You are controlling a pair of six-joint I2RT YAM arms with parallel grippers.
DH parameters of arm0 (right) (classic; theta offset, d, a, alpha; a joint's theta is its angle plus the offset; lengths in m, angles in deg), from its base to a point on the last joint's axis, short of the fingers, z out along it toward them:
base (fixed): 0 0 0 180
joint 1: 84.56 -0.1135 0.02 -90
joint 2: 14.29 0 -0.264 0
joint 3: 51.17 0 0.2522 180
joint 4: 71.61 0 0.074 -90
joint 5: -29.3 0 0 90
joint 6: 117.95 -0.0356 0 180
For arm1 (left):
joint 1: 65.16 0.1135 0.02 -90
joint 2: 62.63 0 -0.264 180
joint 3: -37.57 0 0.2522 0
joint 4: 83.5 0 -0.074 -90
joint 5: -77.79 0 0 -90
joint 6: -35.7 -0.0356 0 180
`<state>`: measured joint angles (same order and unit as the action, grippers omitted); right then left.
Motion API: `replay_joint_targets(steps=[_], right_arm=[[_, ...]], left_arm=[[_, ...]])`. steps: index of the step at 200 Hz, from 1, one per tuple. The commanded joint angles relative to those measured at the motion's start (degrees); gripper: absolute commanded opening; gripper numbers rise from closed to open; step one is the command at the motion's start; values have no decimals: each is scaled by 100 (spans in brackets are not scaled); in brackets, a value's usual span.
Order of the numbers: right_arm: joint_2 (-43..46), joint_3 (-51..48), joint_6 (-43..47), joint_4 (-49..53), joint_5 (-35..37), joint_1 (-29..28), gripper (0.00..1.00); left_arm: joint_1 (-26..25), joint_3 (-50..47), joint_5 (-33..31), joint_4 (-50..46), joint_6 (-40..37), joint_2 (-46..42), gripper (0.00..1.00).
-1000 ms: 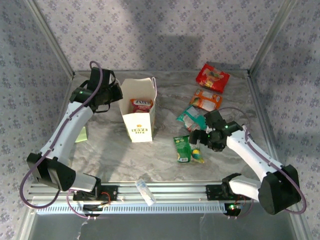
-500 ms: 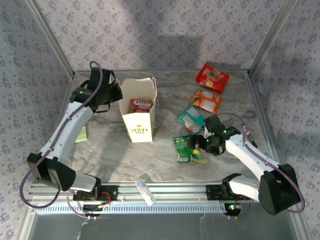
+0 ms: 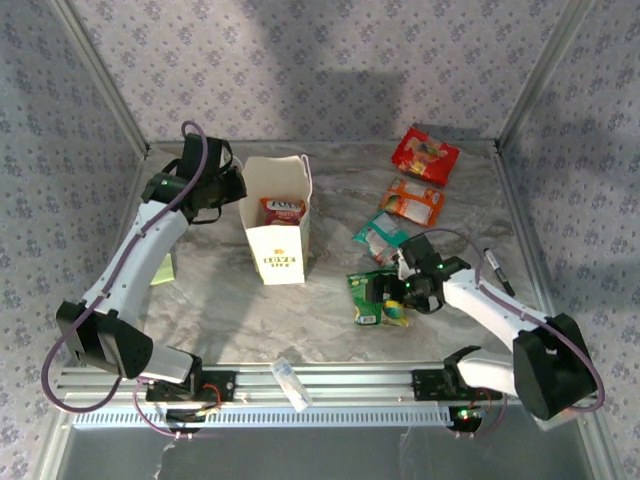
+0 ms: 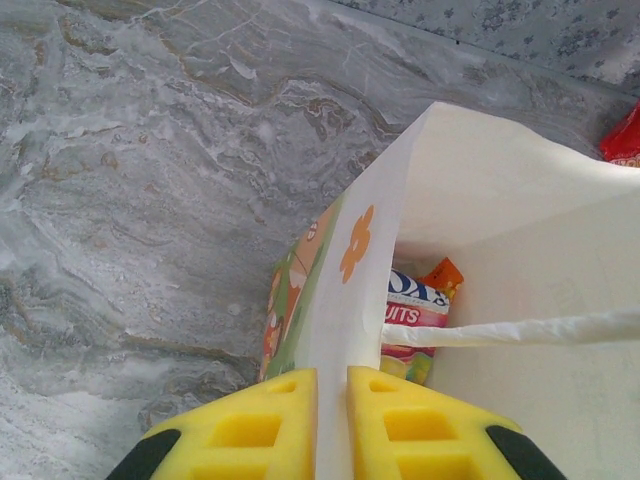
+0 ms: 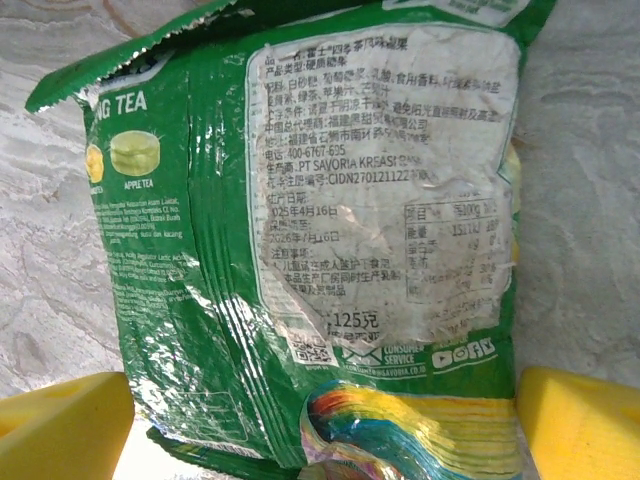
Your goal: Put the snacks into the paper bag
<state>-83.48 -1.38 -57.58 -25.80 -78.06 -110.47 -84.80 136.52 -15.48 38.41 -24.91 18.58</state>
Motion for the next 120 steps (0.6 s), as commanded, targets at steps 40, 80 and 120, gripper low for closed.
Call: replay_joint_targets(steps=[40, 80, 120], right_arm=[[-565, 231, 202, -122, -54, -415, 100], [-760, 319, 247, -50, 151, -495, 96], [-876, 308, 186, -74, 251, -517, 90]], left_arm=[[-49, 149, -32, -277, -100, -4, 15], [-51, 99, -42, -290, -82, -81, 15], [-46, 59, -59, -304, -71, -130, 15]])
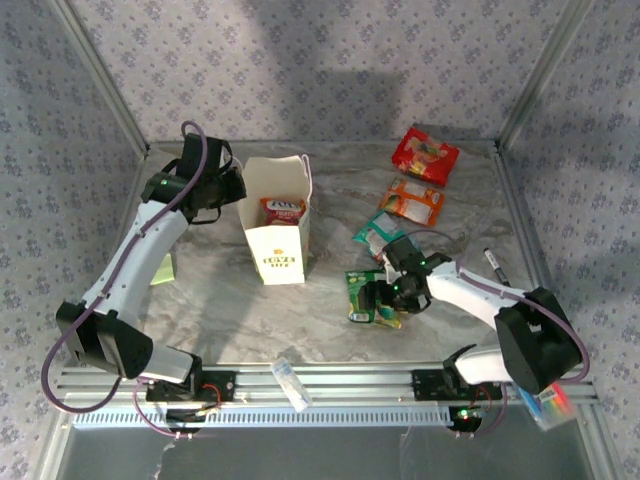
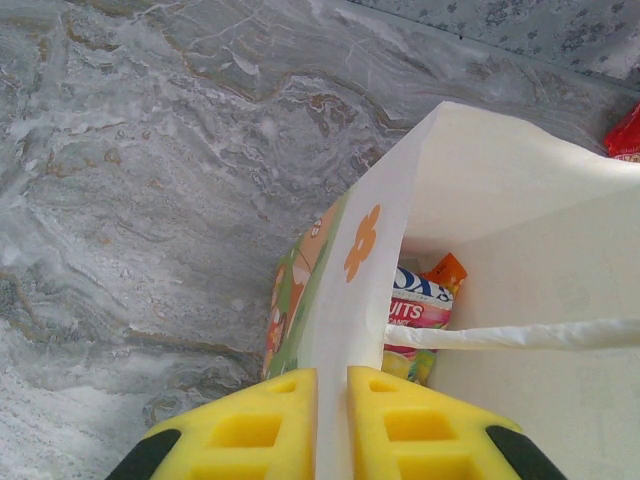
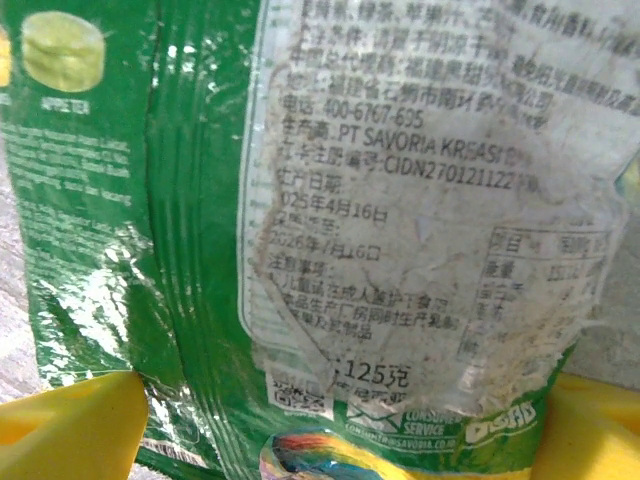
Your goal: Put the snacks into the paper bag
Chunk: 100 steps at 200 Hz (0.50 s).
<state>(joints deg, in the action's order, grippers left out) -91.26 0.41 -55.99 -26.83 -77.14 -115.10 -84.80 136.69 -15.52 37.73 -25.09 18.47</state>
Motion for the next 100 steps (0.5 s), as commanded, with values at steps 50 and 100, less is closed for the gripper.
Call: replay_joint_targets(steps=[50, 100], right_arm=[[-199, 182, -27, 126, 393, -76, 72], [-207, 291, 44, 303, 509, -83, 49]], left_arm=[[-53, 14, -122, -266, -65, -198, 15], [-49, -15, -66, -235, -34, -193, 15]])
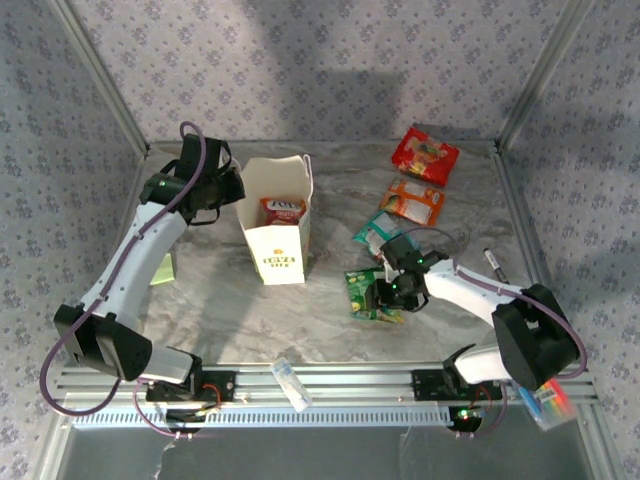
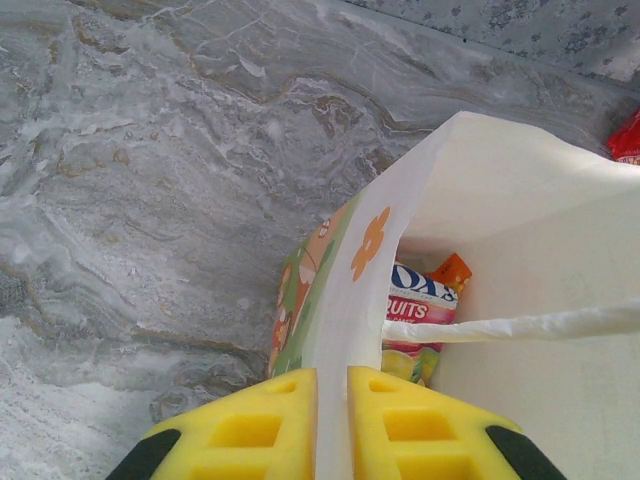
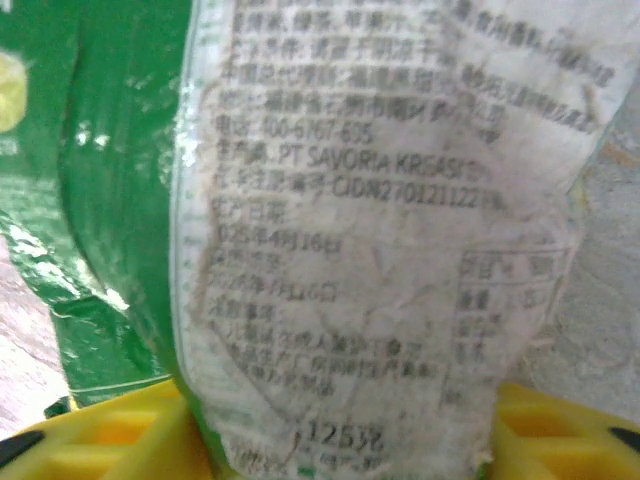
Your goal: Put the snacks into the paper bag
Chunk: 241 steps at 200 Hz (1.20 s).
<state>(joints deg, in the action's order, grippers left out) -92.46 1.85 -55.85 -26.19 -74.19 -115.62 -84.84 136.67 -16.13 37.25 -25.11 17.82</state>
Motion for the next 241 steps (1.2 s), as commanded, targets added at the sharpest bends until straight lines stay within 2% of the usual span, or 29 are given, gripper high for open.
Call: replay_joint_targets(steps=[1, 46, 85, 136, 197, 241], right_arm=[[-90, 145, 31, 242, 210, -35, 48], [-279, 335, 179, 524, 194, 0, 33], [-265, 647, 365, 846, 201, 11, 30], [-100, 1010, 627, 1191, 95, 49, 19], [105, 1416, 773, 1490, 66, 100, 16], [458, 1671, 795, 1614, 133, 171, 16]], left_arm=[[-44, -15, -4, -187, -30, -127, 15], [-51, -49, -34, -186, -36, -150, 15], [-45, -43, -21, -168, -45, -137, 15], [-45, -55, 31, -160, -36, -130, 15], [-47, -61, 71, -113, -3, -248, 17], [-44, -1, 162, -51, 25, -378, 21]])
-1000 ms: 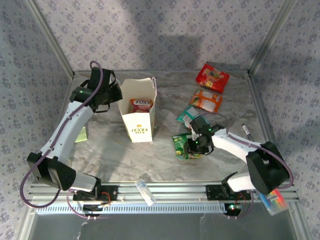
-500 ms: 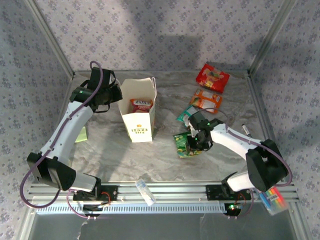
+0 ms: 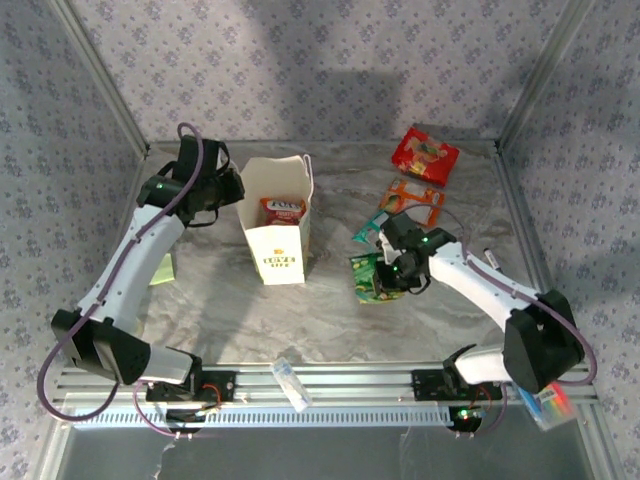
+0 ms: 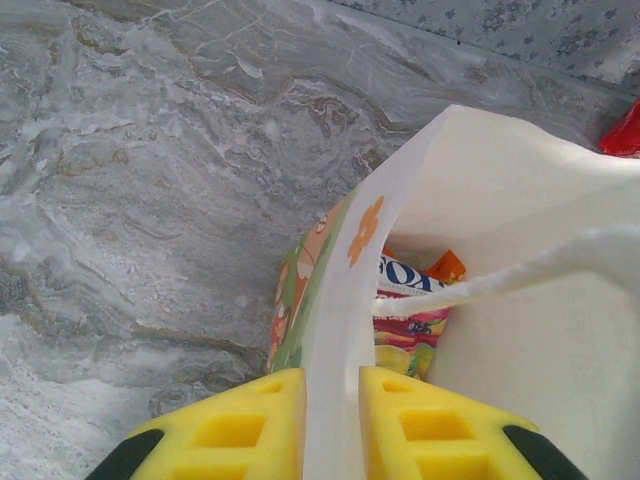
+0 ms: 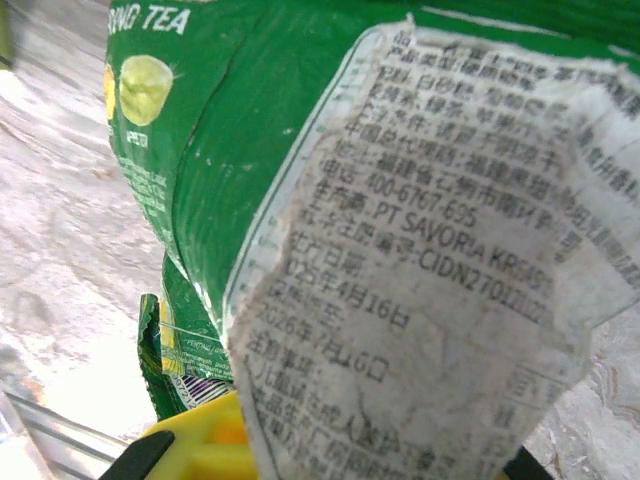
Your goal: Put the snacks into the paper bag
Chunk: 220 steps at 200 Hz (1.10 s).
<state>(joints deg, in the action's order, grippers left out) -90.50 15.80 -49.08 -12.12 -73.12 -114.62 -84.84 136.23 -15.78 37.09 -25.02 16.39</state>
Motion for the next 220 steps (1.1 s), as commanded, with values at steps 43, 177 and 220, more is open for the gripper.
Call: replay_joint_targets(steps=[43, 177, 220], right_arm=[[367, 389, 135, 253, 30, 138, 15], [695, 1294, 161, 611, 126, 160, 15], [721, 2034, 235, 707, 74, 108, 15]], left_arm=[[-43, 114, 214, -110, -27, -408, 23], [329, -143, 472, -93, 122, -790, 9], [456, -377, 404, -61, 97, -999, 5]])
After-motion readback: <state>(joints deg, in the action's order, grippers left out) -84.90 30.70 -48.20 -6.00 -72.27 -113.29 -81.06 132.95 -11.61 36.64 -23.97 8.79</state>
